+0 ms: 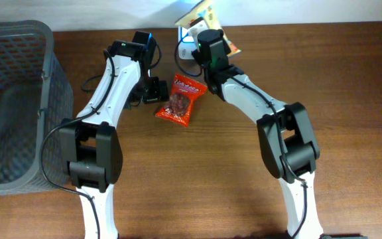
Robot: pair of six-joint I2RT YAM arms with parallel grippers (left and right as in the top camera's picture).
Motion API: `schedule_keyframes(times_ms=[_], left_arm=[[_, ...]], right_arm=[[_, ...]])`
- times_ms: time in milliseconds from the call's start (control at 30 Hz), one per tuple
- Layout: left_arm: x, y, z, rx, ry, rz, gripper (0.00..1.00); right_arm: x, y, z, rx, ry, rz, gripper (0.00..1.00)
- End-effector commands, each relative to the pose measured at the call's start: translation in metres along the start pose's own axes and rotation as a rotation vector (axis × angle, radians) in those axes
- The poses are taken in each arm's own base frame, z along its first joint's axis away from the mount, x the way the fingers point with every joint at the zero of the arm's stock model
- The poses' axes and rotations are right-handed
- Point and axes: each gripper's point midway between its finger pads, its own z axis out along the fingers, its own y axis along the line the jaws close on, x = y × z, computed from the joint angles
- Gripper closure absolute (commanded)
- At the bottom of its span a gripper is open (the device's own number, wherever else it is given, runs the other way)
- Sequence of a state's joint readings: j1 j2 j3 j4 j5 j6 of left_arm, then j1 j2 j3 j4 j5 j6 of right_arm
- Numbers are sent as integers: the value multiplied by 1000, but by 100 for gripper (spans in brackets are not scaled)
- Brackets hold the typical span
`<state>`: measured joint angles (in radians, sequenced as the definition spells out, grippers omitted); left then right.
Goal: Scan the item barcode
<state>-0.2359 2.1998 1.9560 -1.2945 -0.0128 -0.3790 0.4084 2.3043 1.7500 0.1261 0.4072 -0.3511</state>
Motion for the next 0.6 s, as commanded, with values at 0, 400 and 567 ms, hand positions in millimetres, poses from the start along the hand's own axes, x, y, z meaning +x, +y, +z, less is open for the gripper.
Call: schedule_keyframes(times_ms=[0, 400, 567], left_arm=[[-3, 2, -3, -7, -12, -5, 1], [-3, 2, -3, -7, -12, -5, 1], [-3, 2, -3, -7, -12, -5, 1]], right_arm=[[-25, -124, -34, 264, 8, 261, 96], [313, -388, -174, 681, 831, 958, 96], [368, -435, -212, 776, 841, 1091, 95]])
